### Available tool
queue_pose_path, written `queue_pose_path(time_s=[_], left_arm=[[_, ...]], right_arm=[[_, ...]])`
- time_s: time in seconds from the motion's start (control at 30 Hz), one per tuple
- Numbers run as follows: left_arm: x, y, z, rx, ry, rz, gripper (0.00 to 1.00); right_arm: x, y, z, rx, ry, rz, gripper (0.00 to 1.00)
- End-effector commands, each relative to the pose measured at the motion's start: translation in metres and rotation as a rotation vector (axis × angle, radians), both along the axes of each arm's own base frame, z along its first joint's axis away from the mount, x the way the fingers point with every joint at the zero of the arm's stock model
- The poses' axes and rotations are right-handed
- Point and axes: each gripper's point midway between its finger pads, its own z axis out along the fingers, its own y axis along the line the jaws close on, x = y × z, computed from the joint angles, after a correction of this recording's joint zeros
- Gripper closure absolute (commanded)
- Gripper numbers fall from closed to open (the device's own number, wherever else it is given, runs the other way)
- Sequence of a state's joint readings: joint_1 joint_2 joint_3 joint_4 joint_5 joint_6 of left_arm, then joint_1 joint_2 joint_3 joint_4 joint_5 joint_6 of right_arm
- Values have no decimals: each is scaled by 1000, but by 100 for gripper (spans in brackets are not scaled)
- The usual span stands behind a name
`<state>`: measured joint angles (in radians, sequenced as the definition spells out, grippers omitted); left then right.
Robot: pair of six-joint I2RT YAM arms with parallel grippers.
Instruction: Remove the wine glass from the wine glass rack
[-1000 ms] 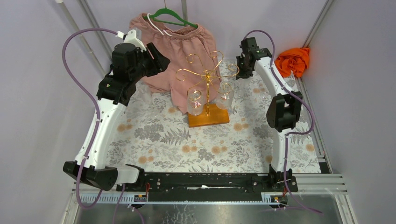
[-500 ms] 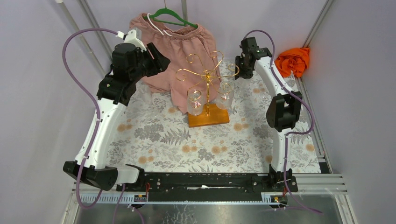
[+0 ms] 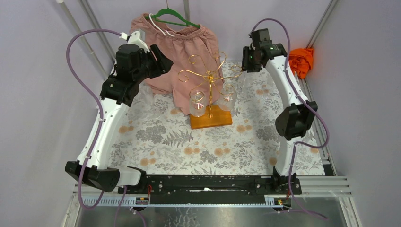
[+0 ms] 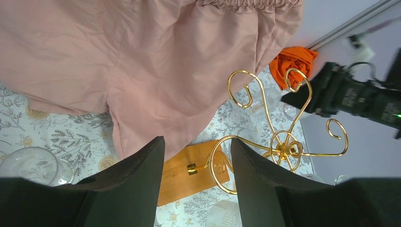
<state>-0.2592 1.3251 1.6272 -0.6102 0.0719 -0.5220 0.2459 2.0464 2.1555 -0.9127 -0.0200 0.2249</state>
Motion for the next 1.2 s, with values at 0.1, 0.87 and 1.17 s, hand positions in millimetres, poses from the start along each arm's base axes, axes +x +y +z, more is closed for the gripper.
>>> queue_pose_path(time_s=[0.1,0.87,1.17], left_arm=[[3,-6,6,-16,-45,-25,38],[-6,-17,10,-70,-60,-81,38],[-7,-16,13,-66,-69,-78,38]], right_arm=[[-31,-9,122,89,-271,-35,57],[-207,61,215,924,-536,287,54],[-190,59,187,897,-515,228,56]])
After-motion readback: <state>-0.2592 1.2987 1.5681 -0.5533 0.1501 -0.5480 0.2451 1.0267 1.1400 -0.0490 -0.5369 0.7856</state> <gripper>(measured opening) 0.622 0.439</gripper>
